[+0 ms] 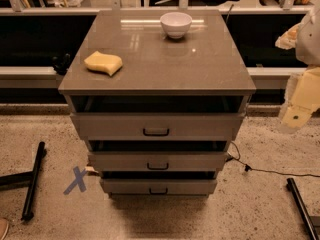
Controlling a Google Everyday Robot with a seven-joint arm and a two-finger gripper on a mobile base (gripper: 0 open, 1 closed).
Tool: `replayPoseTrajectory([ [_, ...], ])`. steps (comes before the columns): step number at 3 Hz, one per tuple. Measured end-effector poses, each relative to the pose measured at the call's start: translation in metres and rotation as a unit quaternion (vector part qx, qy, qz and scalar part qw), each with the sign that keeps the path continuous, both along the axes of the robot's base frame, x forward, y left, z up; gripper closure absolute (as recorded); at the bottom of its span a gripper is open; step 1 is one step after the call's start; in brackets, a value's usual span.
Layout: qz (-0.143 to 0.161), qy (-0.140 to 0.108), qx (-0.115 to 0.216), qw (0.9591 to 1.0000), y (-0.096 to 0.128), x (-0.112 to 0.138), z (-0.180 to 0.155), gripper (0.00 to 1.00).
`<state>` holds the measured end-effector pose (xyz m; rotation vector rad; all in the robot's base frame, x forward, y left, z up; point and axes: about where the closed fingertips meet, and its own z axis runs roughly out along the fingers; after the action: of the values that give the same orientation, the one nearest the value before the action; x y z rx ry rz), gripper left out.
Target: Open middle drawer
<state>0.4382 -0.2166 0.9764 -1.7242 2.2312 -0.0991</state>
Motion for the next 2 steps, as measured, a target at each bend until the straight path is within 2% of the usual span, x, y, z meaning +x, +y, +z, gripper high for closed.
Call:
replayPoseTrajectory([
  [1, 0.0, 0.0, 0.0, 1.0, 0.0, 0.0, 0.0, 0.0],
  [2, 0.007, 0.003, 0.008, 0.9999, -0.001, -0.001, -0.018, 0.0],
])
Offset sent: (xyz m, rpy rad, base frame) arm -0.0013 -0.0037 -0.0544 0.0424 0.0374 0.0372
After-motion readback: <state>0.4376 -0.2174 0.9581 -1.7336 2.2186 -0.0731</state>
